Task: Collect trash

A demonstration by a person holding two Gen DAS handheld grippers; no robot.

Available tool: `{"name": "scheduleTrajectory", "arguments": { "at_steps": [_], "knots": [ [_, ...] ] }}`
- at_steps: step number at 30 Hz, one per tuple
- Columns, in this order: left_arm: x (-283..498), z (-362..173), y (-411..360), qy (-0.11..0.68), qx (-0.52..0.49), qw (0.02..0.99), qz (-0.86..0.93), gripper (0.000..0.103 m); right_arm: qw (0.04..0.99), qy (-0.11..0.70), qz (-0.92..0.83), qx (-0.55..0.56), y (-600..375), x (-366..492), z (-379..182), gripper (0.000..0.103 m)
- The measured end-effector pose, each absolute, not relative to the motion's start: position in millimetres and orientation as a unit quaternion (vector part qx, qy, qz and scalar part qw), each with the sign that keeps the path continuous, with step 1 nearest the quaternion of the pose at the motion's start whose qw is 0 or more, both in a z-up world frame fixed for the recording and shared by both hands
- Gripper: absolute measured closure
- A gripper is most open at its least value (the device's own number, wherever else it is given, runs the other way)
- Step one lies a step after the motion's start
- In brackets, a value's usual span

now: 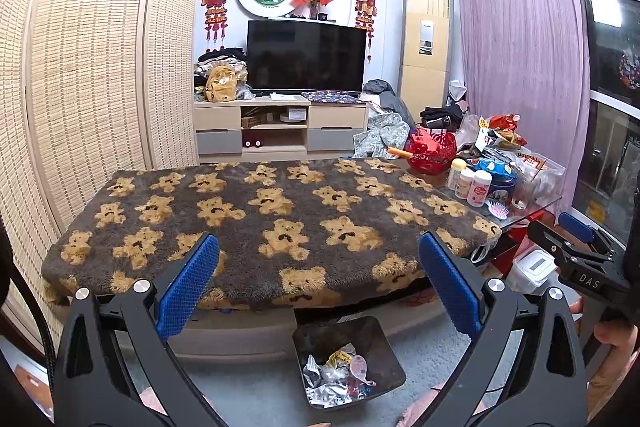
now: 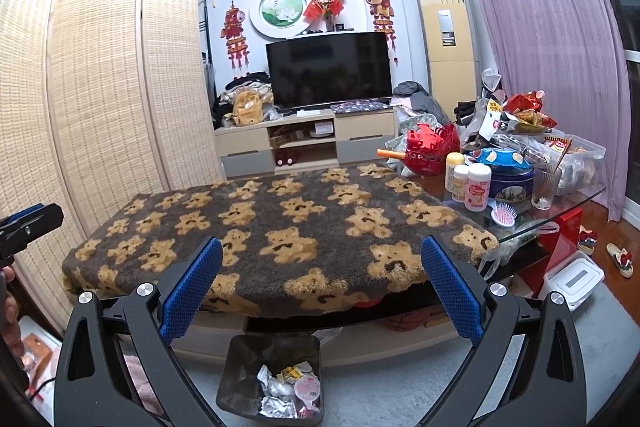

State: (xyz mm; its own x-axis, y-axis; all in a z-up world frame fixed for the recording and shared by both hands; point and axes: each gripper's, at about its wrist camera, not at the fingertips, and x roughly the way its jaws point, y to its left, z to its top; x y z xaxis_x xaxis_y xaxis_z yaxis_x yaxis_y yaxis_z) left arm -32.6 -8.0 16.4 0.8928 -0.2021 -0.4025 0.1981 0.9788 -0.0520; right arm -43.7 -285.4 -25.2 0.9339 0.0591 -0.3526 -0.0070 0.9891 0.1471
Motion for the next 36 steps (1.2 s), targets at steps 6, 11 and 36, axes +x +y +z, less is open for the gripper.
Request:
{"name": "scheduleTrajectory", "arguments": {
  "at_steps": [6, 11, 36],
  "knots": [
    [-32, 17, -8, 0.205, -0.005, 0.974, -0.101, 0.008, 0.981, 0.173, 0.021, 0.079, -286, -44, -22, 0.003],
    [-33, 17, -8, 0.204, -0.004, 0.974, -0.095, 0.008, 0.981, 0.175, 0.022, 0.079, -287, -43, -22, 0.003],
    [-38, 10, 1, 0.197, -0.026, 0.978, -0.067, 0.008, 0.98, 0.182, 0.048, 0.064, -278, -33, -21, 0.003]
  ]
}}
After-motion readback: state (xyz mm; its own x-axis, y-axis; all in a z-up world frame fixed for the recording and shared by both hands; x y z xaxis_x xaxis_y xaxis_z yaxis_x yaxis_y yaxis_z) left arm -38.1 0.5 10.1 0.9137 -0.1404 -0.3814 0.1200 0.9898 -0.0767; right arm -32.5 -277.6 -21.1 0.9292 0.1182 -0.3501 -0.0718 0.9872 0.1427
